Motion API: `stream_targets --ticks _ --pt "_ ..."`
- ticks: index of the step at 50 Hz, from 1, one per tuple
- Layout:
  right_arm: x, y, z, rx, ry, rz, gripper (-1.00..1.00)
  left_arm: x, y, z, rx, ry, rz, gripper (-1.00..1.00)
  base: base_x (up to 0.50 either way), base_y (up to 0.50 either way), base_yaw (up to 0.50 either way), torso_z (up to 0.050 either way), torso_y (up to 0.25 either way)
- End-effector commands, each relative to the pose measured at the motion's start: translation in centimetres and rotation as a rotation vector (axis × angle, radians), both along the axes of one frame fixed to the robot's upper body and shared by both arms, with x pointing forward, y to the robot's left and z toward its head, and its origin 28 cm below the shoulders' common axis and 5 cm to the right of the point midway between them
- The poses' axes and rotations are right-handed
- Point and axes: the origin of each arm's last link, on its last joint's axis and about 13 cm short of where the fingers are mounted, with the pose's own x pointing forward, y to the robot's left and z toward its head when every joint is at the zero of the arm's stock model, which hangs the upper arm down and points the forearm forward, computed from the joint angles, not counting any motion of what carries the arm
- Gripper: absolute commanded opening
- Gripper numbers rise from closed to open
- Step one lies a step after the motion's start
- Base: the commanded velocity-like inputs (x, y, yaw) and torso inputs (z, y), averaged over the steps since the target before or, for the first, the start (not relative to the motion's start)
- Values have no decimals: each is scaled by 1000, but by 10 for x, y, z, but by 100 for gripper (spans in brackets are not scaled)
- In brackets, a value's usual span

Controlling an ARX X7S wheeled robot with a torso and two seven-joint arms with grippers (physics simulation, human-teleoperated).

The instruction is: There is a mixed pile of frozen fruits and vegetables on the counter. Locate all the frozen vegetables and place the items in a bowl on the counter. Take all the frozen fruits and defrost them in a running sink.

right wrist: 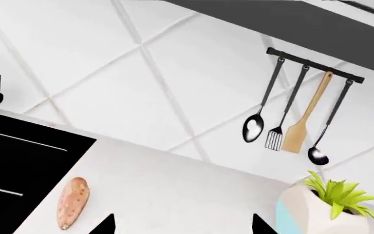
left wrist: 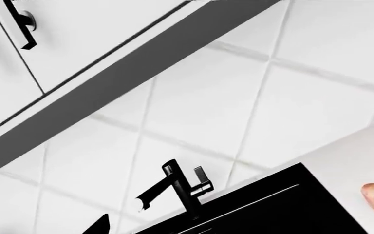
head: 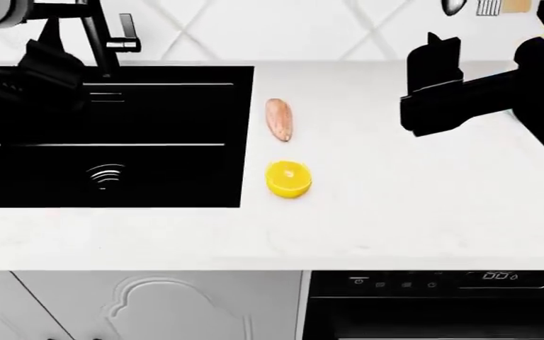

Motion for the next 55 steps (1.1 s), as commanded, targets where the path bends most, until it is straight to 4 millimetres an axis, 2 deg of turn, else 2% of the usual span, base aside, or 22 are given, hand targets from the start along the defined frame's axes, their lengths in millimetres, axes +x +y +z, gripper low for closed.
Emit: stream_targets --ticks 1,32,41,46,55 --pt "0 1 0 5 18 15 100 -2 0 2 20 18 -3 100 500 0 0 0 0" --pt "-2 3 -7 -45 55 27 100 -5 -2 1 43 70 -6 100 498 0 0 0 1" --pt "-4 2 -12 -88 76 13 100 -8 -5 4 6 113 -34 100 40 0 0 0 2" --pt "-5 -1 -14 -92 84 2 100 -6 -21 10 -70 150 -145 100 0 0 0 0 0" --pt "-13 -10 -5 -64 51 -24 100 12 -51 14 -146 190 -298 100 0 0 0 0 0"
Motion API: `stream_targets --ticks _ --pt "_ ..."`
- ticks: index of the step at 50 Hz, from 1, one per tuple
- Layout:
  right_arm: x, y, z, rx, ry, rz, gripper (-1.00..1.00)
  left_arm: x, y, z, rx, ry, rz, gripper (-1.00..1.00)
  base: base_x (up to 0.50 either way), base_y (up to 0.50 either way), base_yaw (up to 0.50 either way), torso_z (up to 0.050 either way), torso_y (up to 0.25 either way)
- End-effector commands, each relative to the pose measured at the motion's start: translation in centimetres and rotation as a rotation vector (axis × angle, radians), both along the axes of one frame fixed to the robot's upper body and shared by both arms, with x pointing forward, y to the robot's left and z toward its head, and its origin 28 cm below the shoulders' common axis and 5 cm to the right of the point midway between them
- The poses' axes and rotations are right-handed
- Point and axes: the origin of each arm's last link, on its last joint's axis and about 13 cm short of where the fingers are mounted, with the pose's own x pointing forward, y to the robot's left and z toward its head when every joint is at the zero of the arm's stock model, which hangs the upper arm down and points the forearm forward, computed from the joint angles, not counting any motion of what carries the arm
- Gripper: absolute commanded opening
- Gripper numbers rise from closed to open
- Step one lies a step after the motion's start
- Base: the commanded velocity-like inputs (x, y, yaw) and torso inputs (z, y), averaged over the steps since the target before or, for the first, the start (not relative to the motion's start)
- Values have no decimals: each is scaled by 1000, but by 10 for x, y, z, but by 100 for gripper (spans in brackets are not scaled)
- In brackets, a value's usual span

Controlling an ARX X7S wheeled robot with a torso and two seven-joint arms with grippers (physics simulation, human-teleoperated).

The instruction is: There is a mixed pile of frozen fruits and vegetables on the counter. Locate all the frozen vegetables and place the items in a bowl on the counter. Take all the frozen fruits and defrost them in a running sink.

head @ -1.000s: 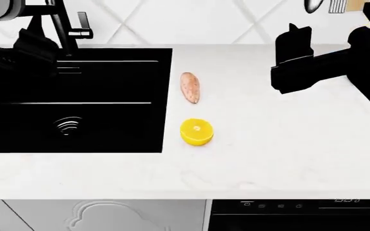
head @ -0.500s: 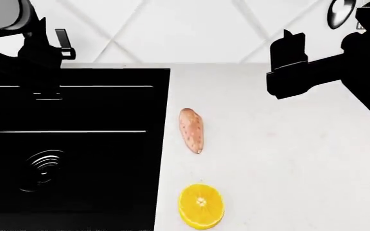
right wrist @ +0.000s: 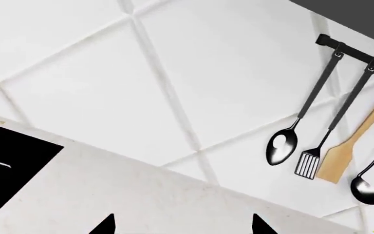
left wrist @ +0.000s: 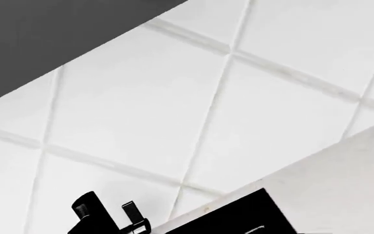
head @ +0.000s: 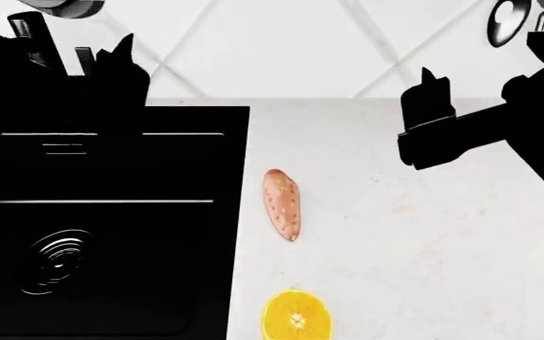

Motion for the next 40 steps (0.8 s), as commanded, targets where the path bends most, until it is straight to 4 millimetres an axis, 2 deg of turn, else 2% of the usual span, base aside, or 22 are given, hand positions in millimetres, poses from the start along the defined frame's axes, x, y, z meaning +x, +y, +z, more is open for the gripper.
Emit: stream_targets --ticks 1,6,15,21,33,40 --pt "-8 -8 5 10 -22 -26 100 13 -28 6 -100 56 -149 100 0 0 0 0 0" --pt "-13 -12 11 24 -42 -37 100 22 -37 2 -136 80 -183 100 0 0 0 0 0" --pt "-15 -16 9 33 -44 -56 100 41 -56 -11 -146 151 -212 100 0 0 0 0 0" --pt "-15 -19 6 38 -38 -68 100 54 -67 -15 -237 201 -237 100 0 0 0 0 0" --pt "-12 -23 -5 36 -12 -89 100 75 -80 -27 -274 344 -129 100 0 0 0 0 0" --pt "-9 -21 -7 33 -7 -85 100 79 -86 -31 -265 458 -131 100 0 0 0 0 0"
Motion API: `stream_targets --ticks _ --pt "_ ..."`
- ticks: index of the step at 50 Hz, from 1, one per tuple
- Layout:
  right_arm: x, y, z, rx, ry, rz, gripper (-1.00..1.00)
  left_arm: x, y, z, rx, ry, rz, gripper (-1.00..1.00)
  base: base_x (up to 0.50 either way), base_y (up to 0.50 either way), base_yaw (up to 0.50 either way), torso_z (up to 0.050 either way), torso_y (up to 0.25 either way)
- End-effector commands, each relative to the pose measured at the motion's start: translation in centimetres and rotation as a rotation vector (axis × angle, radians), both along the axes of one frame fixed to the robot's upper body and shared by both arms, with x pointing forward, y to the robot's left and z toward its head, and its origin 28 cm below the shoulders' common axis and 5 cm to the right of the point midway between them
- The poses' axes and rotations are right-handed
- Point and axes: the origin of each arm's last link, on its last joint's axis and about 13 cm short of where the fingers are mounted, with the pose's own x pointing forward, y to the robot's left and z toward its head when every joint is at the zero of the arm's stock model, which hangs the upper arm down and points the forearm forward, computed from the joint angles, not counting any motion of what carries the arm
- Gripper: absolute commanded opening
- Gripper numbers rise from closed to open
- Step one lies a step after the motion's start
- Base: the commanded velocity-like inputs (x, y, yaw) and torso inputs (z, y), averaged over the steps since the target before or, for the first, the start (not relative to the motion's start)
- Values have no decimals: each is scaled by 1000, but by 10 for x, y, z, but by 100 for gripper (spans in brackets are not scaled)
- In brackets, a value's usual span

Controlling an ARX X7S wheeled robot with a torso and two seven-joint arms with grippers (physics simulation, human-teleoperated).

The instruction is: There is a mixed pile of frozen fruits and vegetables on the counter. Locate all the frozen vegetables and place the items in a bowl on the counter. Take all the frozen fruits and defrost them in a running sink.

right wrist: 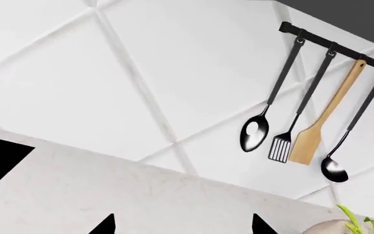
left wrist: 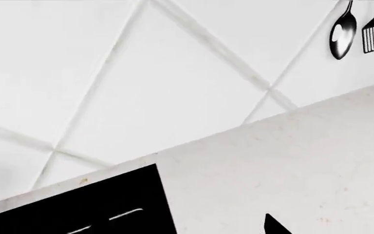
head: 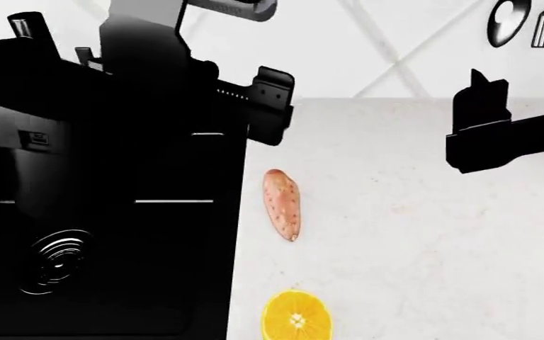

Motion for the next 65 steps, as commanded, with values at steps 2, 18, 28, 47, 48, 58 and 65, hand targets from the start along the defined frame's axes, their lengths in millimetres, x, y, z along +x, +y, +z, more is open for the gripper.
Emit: stream_targets --ticks 2,18,28,47,48,58,65 --pt "2 -1 -5 4 8 -7 100 12 -13 -10 23 162 1 100 0 0 0 0 0" --pt "3 -4 -10 11 15 -10 100 14 -25 -21 49 276 -54 100 0 0 0 0 0" --pt "6 -6 -16 8 29 -14 100 19 -28 -37 8 331 -53 100 0 0 0 0 0" --pt "7 -6 -20 8 38 -14 100 27 -35 -56 -24 372 -19 100 0 0 0 0 0" --pt "7 -6 -20 8 38 -14 100 27 -36 -57 -26 374 -20 100 0 0 0 0 0" --pt "7 -7 -22 10 43 -13 100 31 -42 -65 -45 385 -30 100 0 0 0 0 0" --pt "8 -7 -23 9 46 -14 100 37 -45 -73 -52 390 -22 100 0 0 0 0 0"
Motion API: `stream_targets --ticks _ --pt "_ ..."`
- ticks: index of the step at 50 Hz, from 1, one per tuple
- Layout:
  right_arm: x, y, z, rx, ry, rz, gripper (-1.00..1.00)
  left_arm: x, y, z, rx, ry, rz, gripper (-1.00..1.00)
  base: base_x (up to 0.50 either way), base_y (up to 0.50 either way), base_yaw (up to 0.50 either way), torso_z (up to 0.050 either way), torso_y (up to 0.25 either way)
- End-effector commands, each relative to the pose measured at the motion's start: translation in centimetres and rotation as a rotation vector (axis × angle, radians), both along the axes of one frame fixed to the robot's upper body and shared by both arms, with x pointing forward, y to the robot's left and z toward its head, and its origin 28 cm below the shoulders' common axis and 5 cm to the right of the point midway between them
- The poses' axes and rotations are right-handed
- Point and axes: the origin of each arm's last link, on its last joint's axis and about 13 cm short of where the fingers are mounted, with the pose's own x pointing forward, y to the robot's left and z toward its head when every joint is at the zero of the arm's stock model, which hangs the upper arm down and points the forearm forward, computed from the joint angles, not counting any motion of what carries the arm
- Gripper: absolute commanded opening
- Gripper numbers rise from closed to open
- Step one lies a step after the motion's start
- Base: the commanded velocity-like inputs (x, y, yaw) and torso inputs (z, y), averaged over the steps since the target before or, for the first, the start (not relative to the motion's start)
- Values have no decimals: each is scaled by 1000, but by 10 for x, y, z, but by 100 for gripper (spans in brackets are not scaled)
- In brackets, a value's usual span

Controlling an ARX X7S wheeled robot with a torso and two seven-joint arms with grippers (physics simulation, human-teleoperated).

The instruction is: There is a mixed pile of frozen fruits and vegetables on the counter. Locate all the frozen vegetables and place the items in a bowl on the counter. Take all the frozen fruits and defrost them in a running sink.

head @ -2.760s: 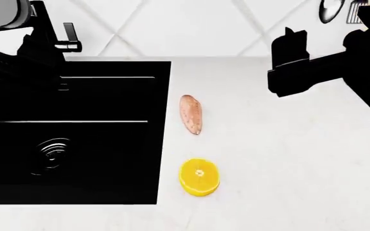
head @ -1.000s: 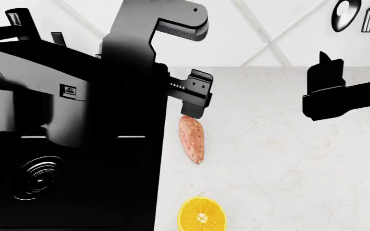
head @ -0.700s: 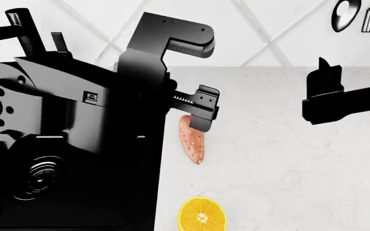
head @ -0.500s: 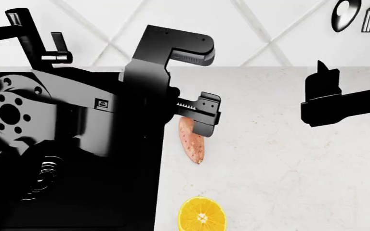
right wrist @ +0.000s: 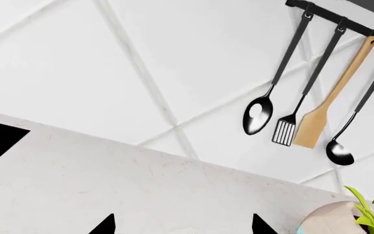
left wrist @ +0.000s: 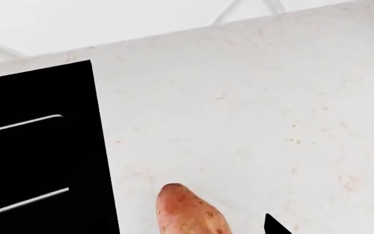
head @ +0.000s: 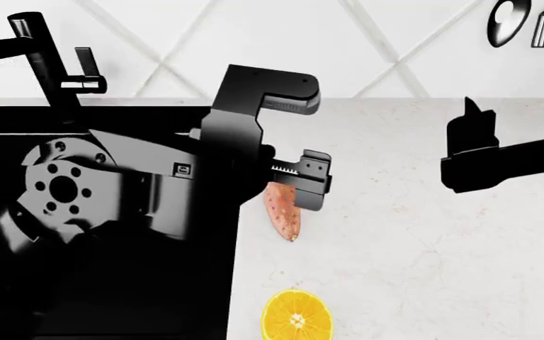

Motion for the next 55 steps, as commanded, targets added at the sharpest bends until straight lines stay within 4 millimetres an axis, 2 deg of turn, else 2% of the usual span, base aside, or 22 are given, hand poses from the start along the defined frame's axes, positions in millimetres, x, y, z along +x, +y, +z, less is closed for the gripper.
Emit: stream_targets --ticks 1,23,55 --pt "1 -1 -2 -1 5 0 100 6 -6 -12 -5 14 7 100 0 0 0 0 0" --pt "2 -2 -5 1 10 0 100 8 -8 -31 80 91 -1 100 0 0 0 0 0" --pt "5 -1 -11 1 20 4 100 8 -13 -47 129 125 -77 100 0 0 0 0 0"
